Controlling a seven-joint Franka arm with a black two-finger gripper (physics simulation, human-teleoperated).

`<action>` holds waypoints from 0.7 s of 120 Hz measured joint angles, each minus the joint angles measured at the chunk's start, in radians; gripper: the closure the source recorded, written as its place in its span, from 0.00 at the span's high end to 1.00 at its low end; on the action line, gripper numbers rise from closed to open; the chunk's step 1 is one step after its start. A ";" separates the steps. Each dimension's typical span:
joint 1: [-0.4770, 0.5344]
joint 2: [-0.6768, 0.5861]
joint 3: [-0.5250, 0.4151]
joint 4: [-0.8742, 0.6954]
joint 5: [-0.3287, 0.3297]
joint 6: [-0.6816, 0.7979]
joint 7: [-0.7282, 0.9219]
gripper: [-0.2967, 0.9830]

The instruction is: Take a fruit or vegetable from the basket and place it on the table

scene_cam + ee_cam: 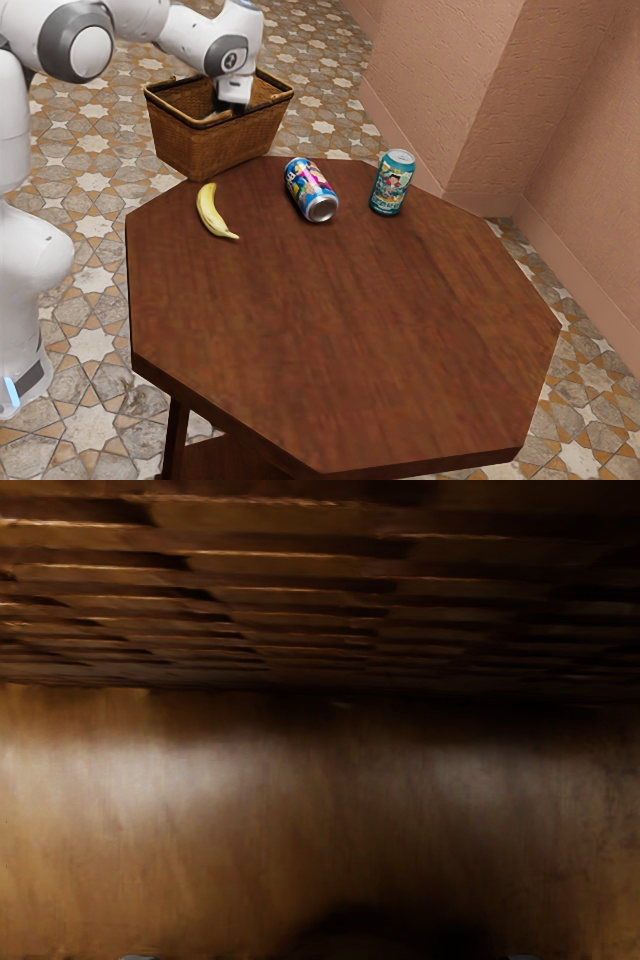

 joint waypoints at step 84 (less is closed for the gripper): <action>-0.023 -0.105 -0.053 0.164 0.007 -0.176 -0.025 0.53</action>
